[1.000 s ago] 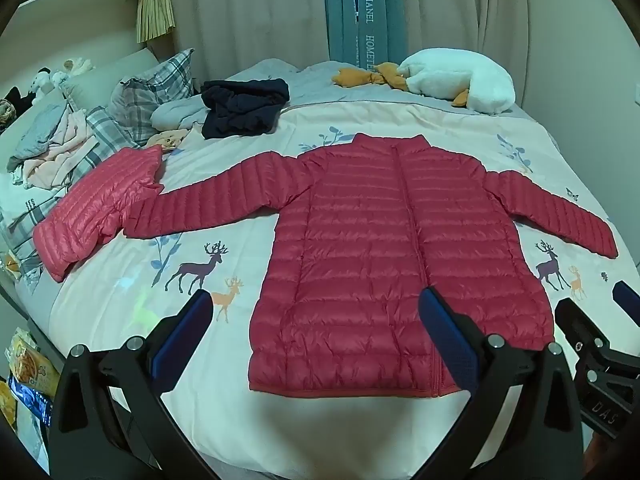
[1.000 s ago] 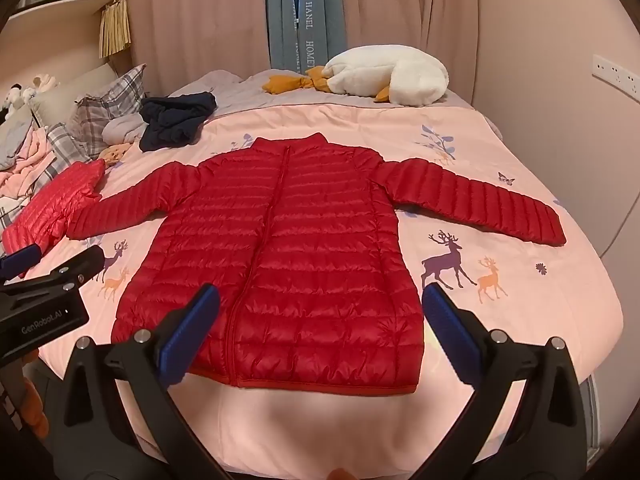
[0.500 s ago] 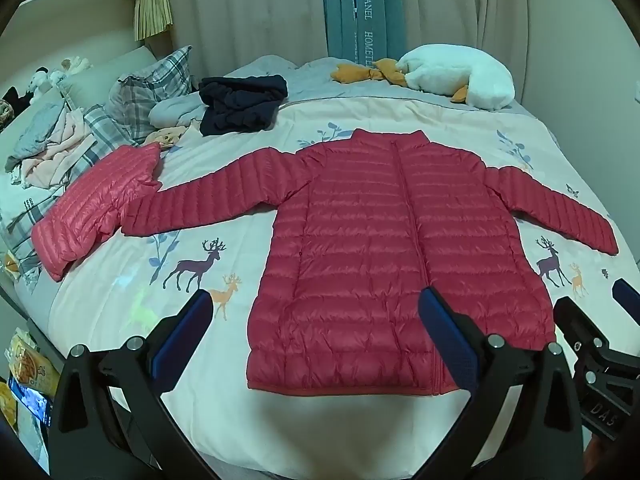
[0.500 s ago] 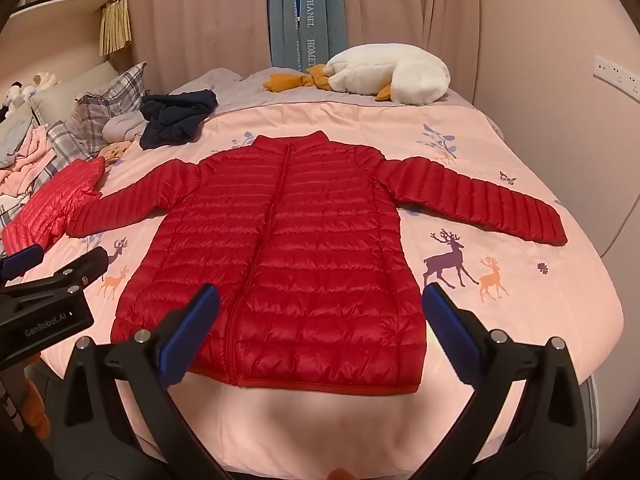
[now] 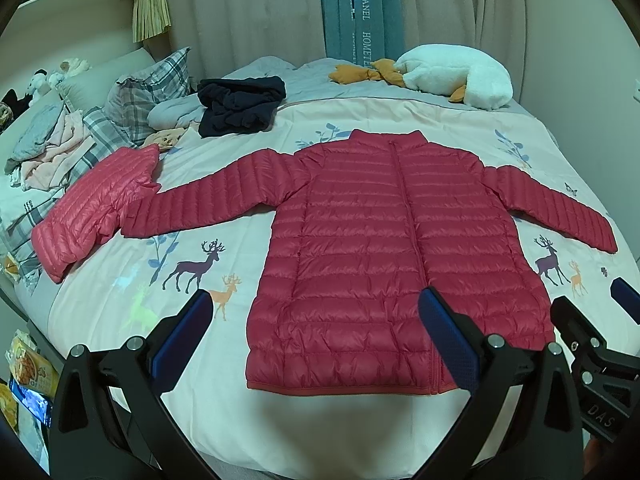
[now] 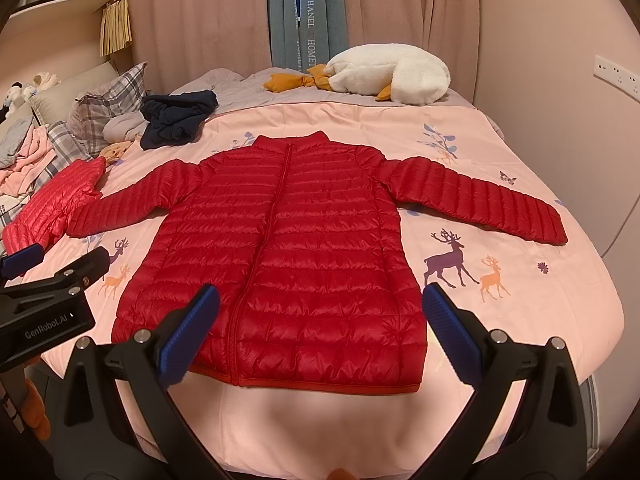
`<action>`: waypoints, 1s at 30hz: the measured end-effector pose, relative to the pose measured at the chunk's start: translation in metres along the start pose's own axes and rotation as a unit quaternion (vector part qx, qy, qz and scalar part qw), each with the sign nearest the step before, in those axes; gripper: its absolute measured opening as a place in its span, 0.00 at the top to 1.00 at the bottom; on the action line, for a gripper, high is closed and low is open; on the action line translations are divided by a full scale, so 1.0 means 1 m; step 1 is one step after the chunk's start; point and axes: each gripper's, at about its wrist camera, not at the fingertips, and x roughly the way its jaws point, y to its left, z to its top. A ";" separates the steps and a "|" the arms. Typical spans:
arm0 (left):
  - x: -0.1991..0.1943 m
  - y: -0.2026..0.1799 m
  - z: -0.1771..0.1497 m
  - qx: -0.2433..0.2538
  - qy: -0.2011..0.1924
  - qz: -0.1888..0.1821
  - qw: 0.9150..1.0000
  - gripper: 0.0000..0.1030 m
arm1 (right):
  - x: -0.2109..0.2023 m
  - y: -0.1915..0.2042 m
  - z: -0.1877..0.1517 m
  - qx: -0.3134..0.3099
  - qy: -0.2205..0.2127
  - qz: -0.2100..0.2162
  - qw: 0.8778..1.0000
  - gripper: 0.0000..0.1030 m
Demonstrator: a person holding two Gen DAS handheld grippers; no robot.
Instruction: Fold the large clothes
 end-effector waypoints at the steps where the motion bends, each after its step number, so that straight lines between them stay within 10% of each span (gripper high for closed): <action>1: -0.001 0.000 0.000 0.000 0.000 0.000 1.000 0.01 | 0.000 0.000 0.000 0.000 0.000 0.000 1.000 0.02; 30: -0.002 -0.007 0.002 0.008 0.001 -0.002 1.000 0.01 | 0.000 0.000 -0.001 0.001 -0.001 0.000 1.000 0.02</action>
